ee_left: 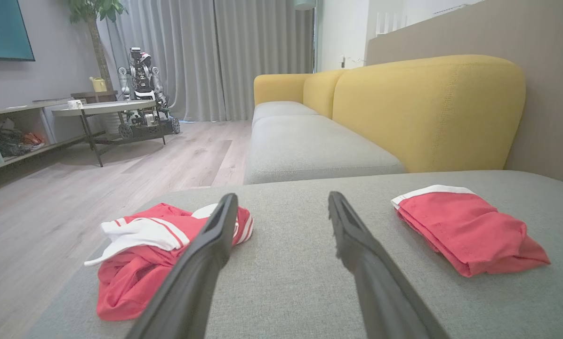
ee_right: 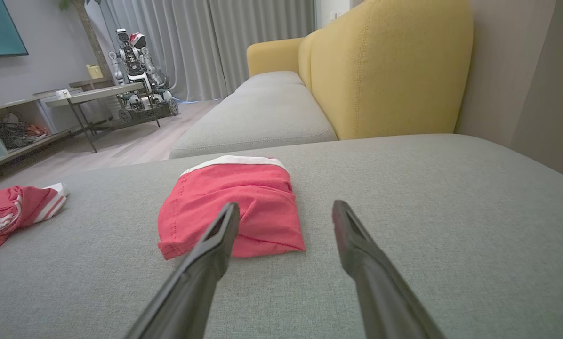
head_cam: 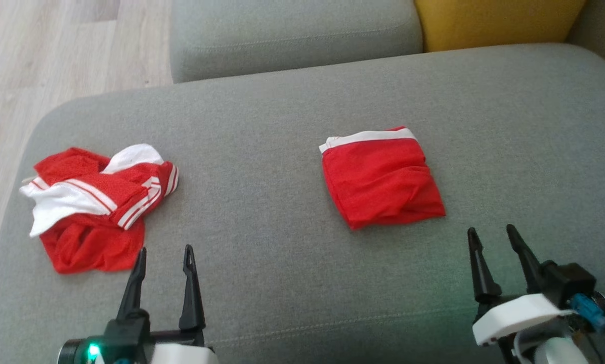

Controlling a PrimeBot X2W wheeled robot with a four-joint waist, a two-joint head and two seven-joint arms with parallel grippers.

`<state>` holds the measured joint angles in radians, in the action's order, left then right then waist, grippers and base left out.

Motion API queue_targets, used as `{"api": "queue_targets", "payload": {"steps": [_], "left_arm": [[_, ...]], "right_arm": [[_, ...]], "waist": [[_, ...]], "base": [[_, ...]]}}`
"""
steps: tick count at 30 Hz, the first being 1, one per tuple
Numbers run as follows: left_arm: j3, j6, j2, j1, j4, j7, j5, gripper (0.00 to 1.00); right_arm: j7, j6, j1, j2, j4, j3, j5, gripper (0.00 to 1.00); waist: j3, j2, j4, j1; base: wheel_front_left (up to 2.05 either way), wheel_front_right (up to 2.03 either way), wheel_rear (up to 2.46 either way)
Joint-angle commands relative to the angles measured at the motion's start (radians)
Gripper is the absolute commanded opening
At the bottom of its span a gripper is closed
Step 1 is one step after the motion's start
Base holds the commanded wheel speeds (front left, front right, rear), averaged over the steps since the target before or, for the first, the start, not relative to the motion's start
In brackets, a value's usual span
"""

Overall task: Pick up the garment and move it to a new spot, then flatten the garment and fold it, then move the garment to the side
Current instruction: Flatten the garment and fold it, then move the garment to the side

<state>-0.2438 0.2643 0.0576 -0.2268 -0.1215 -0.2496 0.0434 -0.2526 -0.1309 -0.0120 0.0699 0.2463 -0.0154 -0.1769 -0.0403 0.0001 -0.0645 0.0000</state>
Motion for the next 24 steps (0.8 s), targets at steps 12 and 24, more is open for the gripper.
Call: {"api": "queue_targets", "payload": {"steps": [12, 24], "left_arm": [[0.033, -0.013, -0.007, 0.013, 0.006, -0.012, -0.020, 1.00], [0.033, -0.017, -0.007, 0.004, 0.021, -0.012, -0.011, 1.00]], "right_arm": [[-0.009, 0.000, 0.021, -0.001, -0.047, 0.051, 0.031, 1.00], [-0.009, 0.000, 0.014, 0.005, -0.051, 0.070, 0.025, 1.00]], "waist": [[-0.019, -0.0001, -0.006, 0.0000], [-0.025, -0.0001, 0.002, 0.0000]], "base": [[0.00, 0.00, 0.00], [0.00, 0.00, 0.00]]}}
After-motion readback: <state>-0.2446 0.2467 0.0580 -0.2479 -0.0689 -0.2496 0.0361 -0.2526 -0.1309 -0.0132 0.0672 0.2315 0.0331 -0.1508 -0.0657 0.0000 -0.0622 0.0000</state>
